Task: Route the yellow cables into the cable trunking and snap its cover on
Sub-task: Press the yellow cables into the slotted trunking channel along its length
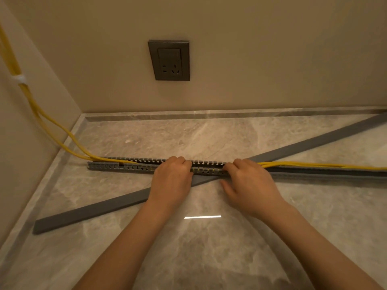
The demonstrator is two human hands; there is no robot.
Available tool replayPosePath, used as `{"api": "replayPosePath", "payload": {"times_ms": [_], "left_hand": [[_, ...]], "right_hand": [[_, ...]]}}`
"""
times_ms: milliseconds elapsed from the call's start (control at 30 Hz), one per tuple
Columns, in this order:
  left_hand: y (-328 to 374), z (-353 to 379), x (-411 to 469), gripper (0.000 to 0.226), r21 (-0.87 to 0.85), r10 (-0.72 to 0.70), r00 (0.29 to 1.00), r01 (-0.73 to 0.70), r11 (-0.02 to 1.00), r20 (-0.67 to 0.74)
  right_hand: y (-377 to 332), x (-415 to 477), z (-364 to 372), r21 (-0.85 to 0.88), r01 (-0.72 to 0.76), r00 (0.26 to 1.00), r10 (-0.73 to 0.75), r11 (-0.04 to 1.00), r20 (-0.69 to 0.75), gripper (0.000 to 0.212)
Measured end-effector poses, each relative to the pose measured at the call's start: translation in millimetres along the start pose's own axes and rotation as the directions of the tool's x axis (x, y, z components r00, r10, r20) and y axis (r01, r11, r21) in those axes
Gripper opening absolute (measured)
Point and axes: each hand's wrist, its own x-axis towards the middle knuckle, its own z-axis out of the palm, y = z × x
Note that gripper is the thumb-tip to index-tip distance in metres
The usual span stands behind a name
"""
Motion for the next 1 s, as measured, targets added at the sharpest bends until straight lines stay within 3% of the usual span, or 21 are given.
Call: {"api": "replayPosePath", "payload": {"times_ms": [200,267,433,500,600,733,800,867,933,1000], "left_hand": [[43,8,6,0.017,-0.093,0.142,0.988,-0.147,0.985,-0.056],[56,15,10,0.019,-0.139,0.118,0.992,-0.124,0.982,-0.049],[76,25,18,0.013,-0.041,0.060,0.997,-0.061,0.997,-0.039],[78,26,22,0.016,-0.014,0.029,0.999,-0.030,0.999,-0.017],[76,26,27,0.021,0.014,0.015,1.000,-0.016,1.000,0.027],[76,26,29,0.022,0.024,0.041,0.998,-0.042,0.999,0.048],[76,26,28,0.023,0.021,0.047,0.998,-0.048,0.999,0.046],[73,26,28,0.024,0.031,0.072,0.997,-0.074,0.997,0.042],[71,27,27,0.026,0.059,0.117,0.992,-0.120,0.991,0.049],[69,27,28,0.027,0.073,0.160,0.986,-0.164,0.984,0.050]], "right_hand": [[1,-2,7,0.125,-0.049,0.996,0.058,0.991,-0.067,0.019],[9,-2,5,0.258,-0.068,0.993,0.091,0.964,-0.075,0.021],[43,-8,-4,0.595,-0.074,0.994,0.108,0.800,-0.022,0.026],[61,-13,-8,0.586,-0.060,0.993,0.110,0.808,-0.049,0.021],[93,-16,-11,0.391,-0.116,0.982,0.166,0.913,-0.095,0.018],[133,-14,-15,0.089,-0.329,0.944,0.325,0.940,0.055,0.038],[143,-12,-14,0.120,-0.394,0.914,0.374,0.911,0.159,0.042],[146,-10,-14,0.293,-0.457,0.887,0.404,0.840,0.224,0.040],[145,-10,-16,0.435,-0.468,0.883,0.431,0.769,0.187,0.036],[142,-12,-19,0.476,-0.433,0.892,0.441,0.766,0.101,0.032]]}}
